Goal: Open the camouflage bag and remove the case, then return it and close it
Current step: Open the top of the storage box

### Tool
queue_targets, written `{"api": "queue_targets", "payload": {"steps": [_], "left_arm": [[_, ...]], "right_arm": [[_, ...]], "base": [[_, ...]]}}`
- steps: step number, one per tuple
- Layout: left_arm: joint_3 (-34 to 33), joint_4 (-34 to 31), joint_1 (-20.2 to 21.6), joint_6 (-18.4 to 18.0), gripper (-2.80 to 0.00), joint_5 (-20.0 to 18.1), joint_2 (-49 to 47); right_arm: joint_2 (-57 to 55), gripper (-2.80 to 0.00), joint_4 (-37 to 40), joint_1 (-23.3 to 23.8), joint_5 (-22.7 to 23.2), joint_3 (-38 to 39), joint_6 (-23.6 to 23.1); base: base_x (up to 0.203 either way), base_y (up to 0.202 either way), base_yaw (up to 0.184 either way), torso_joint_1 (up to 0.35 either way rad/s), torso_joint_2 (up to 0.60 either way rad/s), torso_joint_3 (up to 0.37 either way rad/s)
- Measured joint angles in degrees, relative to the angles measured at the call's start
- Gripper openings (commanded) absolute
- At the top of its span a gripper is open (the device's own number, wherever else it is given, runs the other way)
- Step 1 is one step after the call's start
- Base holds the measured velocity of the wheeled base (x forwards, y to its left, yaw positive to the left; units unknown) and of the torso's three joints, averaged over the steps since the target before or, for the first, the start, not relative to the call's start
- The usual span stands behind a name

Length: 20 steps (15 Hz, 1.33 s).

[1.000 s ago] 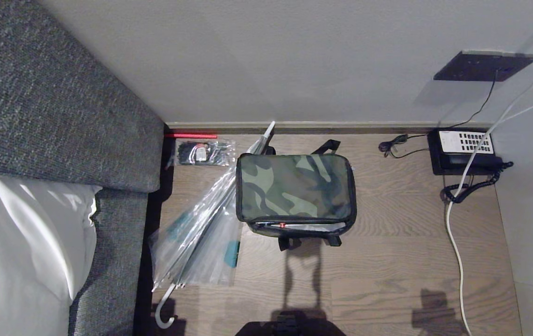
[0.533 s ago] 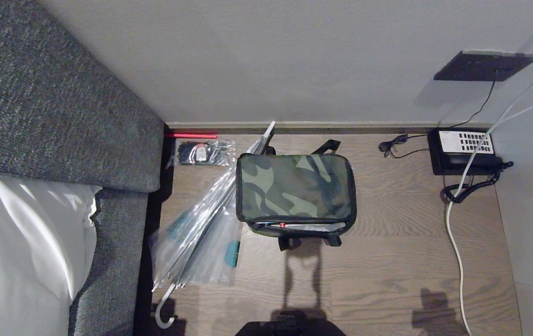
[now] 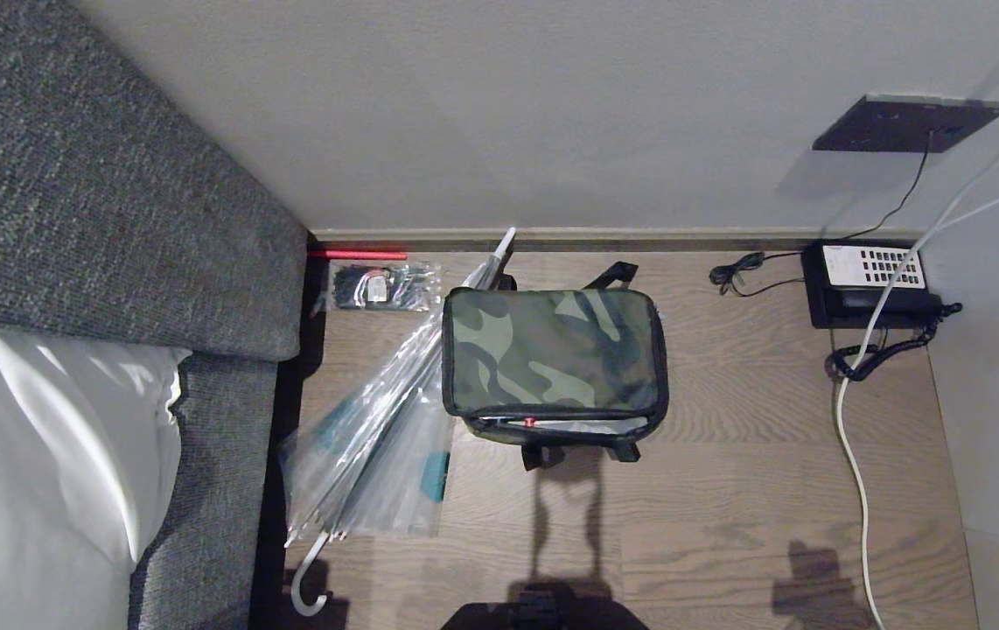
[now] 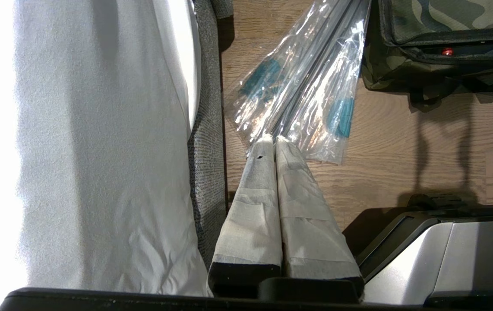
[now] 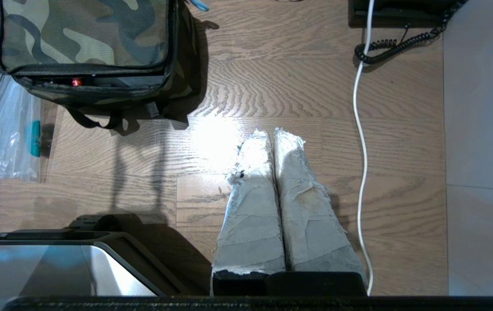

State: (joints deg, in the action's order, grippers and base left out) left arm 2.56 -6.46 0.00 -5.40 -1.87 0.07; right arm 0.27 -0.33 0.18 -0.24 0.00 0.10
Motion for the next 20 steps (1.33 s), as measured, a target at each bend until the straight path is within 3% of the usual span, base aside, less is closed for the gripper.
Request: {"api": "queue_targets", "payload": {"steps": [20], "left_arm": [[0.0, 0.01, 0.0, -0.01, -2.8, -0.02, 0.0]], "right_arm": [[-0.09, -2.8, 0.02, 0.0, -0.02, 0.0, -0.01]], "base": [[0.0, 0.0, 0.0, 0.0, 0.0, 0.0]]}}
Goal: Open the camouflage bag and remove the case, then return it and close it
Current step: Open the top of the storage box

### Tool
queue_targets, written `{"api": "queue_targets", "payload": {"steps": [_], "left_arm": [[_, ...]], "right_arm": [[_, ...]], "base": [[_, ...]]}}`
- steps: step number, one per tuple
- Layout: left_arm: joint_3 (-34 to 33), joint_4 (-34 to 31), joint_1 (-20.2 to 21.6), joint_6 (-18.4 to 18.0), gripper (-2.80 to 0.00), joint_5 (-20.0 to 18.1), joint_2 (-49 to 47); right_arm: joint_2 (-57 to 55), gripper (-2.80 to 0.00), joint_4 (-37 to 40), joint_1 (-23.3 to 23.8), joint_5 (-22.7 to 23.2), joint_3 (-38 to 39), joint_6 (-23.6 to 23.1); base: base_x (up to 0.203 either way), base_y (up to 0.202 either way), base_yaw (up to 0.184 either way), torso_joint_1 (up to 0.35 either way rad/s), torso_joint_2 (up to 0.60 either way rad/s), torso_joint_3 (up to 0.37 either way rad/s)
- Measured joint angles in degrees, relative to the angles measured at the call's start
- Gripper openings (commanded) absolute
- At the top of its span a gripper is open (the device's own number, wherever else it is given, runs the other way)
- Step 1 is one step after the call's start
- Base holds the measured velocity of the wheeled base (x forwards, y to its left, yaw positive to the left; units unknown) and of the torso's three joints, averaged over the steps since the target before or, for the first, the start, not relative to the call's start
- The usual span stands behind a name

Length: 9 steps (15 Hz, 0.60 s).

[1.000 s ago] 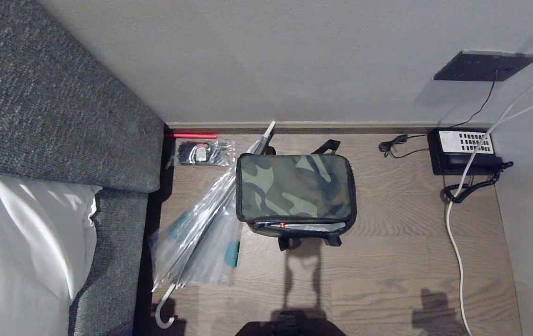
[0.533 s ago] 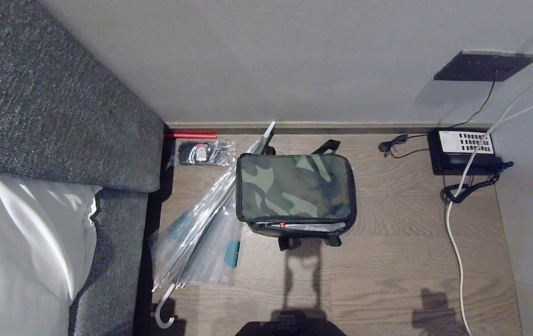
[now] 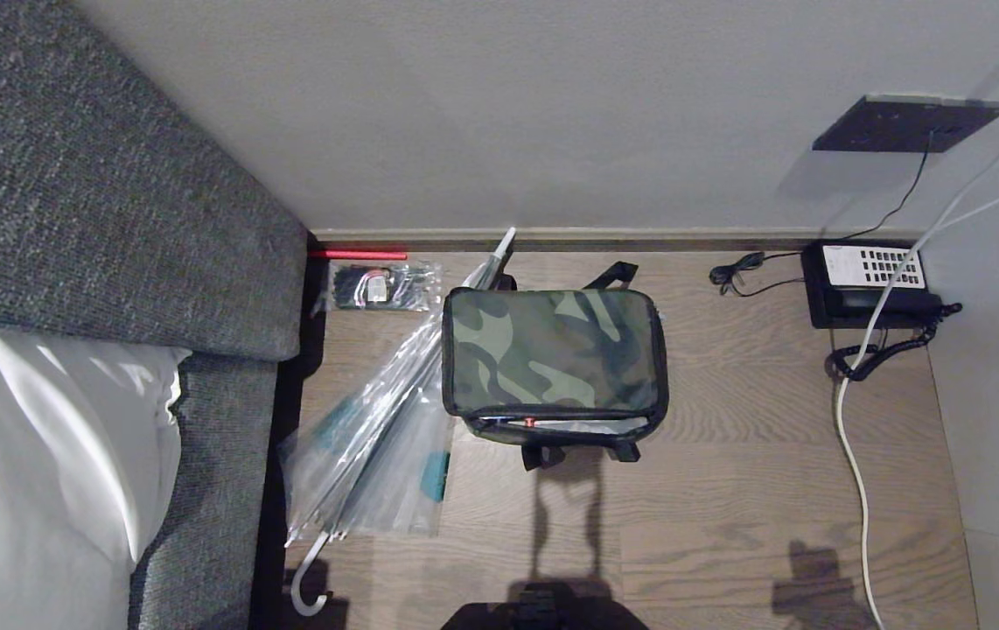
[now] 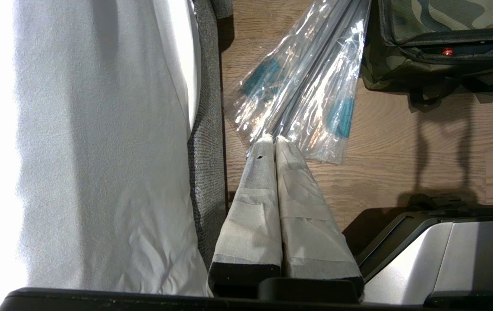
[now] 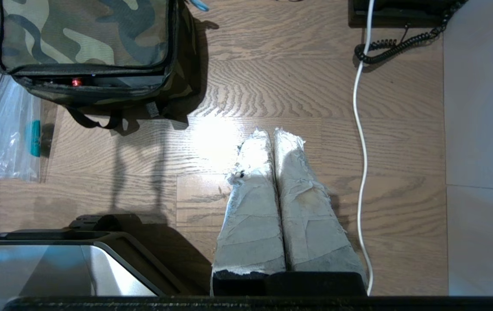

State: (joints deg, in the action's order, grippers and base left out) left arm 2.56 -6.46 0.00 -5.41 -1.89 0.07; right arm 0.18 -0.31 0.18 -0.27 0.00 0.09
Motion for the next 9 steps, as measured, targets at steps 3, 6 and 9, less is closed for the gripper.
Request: {"api": "queue_targets", "payload": {"steps": [3, 6, 9], "left_arm": [[0.0, 0.01, 0.0, 0.01, -2.8, 0.04, 0.0], [-0.02, 0.01, 0.0, -0.02, -2.8, 0.06, 0.0], [0.0, -0.01, 0.0, -0.01, -2.8, 0.02, 0.0]], "right_arm": [[-0.02, -2.8, -0.02, -0.02, 0.0, 0.0, 0.01], [-0.02, -2.8, -0.01, -0.02, 0.0, 0.0, 0.01], [-0.02, -2.8, -0.02, -0.02, 0.02, 0.0, 0.01]], "base": [[0.0, 0.0, 0.0, 0.0, 0.0, 0.0], [0.0, 0.0, 0.0, 0.0, 0.0, 0.0], [0.0, 0.0, 0.0, 0.0, 0.0, 0.0]]}}
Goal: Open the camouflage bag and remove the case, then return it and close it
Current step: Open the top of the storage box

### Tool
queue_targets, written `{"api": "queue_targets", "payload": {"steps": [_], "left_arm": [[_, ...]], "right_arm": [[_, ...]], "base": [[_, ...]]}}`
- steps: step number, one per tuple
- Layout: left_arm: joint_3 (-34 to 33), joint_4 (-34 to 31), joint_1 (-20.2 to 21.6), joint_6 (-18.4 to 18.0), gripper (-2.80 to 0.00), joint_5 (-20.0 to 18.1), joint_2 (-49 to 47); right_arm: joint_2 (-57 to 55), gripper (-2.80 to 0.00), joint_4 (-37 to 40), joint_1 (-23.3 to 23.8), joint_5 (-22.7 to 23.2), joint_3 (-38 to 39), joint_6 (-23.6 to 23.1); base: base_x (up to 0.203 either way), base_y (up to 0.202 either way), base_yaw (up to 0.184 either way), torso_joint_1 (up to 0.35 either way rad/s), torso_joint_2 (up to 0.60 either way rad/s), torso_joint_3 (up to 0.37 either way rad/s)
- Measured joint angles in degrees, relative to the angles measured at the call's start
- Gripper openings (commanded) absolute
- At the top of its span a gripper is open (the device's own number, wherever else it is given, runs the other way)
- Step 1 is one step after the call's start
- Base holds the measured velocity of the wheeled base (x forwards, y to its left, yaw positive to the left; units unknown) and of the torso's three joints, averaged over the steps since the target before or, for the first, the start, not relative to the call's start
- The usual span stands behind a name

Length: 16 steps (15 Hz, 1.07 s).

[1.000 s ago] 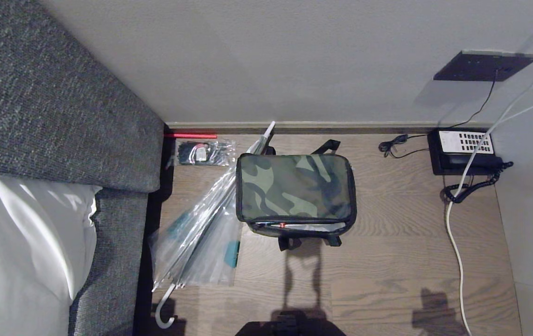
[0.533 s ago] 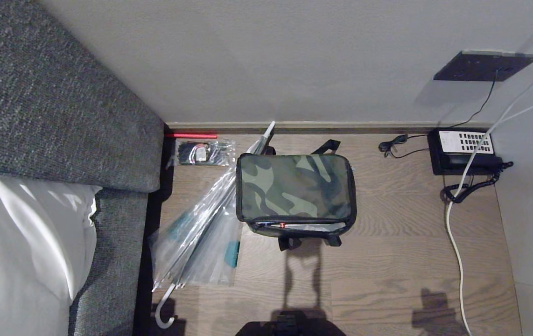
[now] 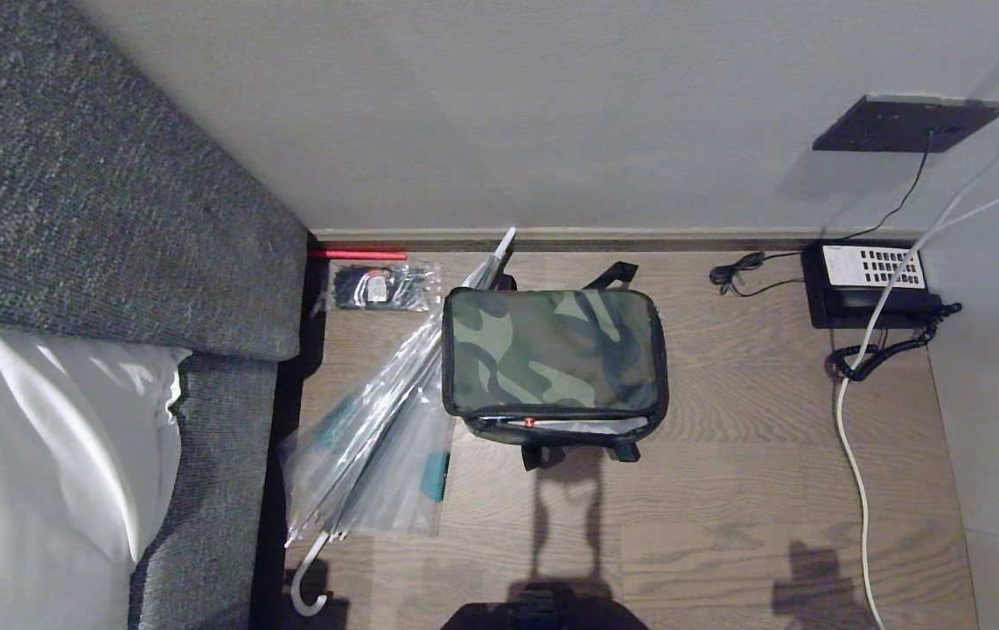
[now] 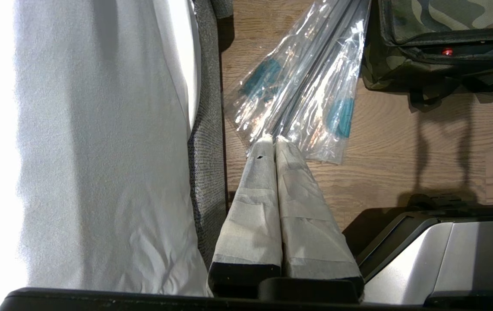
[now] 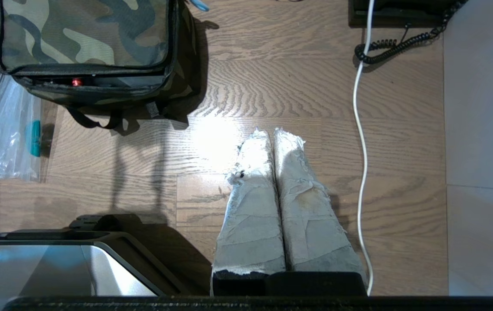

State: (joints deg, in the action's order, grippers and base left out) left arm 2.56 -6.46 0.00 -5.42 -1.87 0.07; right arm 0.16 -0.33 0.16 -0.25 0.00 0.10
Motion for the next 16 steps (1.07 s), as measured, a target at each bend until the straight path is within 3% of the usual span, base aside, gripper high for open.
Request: {"api": "queue_targets", "payload": {"steps": [16], "left_arm": [[-0.11, 0.19, 0.0, 0.49, -2.8, 0.29, -0.07]], "right_arm": [[-0.05, -2.8, 0.02, 0.0, -0.01, 0.0, 0.0]], "base": [[0.0, 0.0, 0.0, 0.001, 0.0, 0.022]]}}
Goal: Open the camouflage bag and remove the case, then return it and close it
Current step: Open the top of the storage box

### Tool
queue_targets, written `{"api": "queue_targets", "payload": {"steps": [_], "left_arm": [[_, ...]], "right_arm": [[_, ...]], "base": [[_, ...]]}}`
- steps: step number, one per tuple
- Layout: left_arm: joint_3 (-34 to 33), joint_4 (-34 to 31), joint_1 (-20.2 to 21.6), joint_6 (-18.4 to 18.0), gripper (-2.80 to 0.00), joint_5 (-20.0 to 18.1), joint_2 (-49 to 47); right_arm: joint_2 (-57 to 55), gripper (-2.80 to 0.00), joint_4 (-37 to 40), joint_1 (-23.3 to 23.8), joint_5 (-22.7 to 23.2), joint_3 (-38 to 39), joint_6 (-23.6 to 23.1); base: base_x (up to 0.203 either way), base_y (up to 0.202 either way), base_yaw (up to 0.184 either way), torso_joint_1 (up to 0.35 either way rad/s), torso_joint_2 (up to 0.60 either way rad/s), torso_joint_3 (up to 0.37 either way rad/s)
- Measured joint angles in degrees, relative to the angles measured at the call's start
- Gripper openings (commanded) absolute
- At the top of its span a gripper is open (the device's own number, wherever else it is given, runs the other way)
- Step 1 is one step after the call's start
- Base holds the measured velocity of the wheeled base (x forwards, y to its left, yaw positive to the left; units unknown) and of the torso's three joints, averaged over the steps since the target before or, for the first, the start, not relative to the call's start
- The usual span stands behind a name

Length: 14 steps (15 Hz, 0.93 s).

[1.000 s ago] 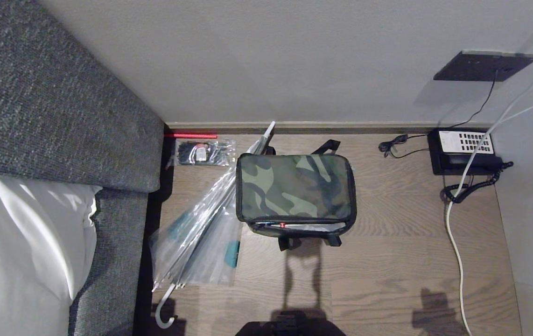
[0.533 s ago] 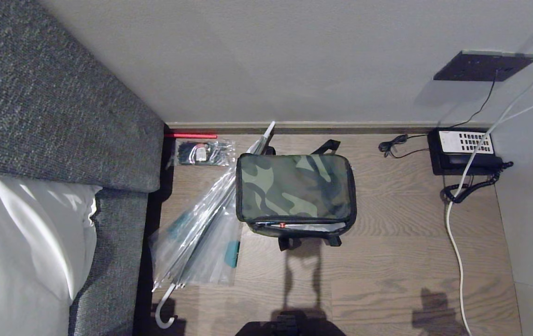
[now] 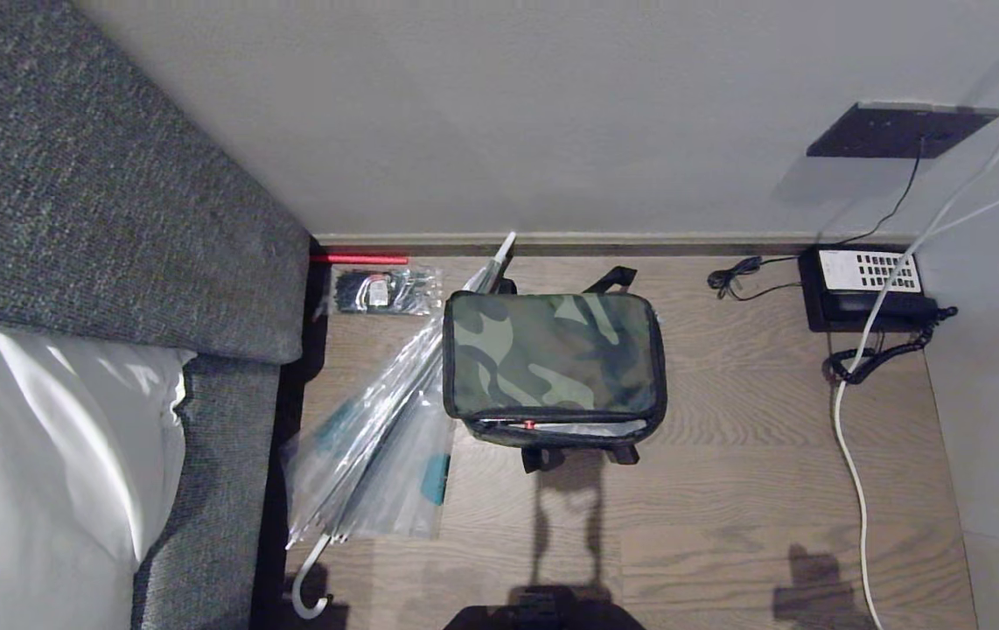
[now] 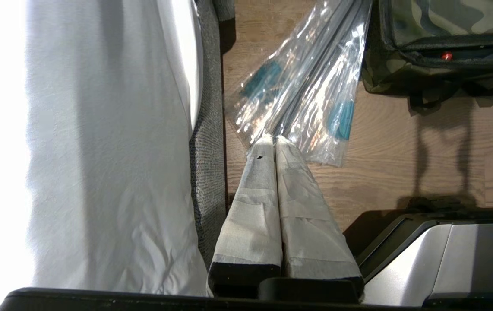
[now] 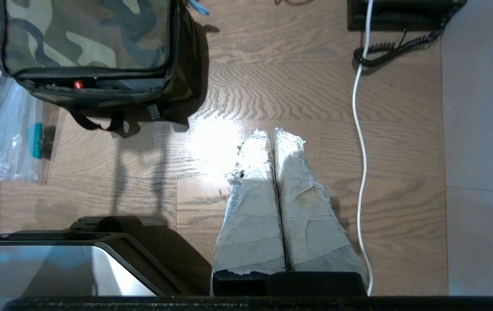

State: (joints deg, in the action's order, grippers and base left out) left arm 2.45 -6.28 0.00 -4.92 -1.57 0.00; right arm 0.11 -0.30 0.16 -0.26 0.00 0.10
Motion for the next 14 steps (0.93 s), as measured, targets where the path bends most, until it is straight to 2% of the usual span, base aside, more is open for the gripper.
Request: {"api": "queue_targets", "payload": {"steps": [7, 14], "left_arm": [[-0.15, 0.63, 0.0, -0.39, -2.8, -0.07, 0.0], [-0.22, 0.66, 0.0, -0.41, -2.8, -0.1, 0.0]], "right_arm": [[0.0, -2.8, -0.02, 0.0, -0.01, 0.0, 0.0], [0.0, -2.8, 0.0, 0.0, 0.0, 0.0, 0.0]], "base": [[0.0, 0.0, 0.0, 0.003, 0.0, 0.186], [0.0, 0.0, 0.0, 0.001, 0.0, 0.019]]}}
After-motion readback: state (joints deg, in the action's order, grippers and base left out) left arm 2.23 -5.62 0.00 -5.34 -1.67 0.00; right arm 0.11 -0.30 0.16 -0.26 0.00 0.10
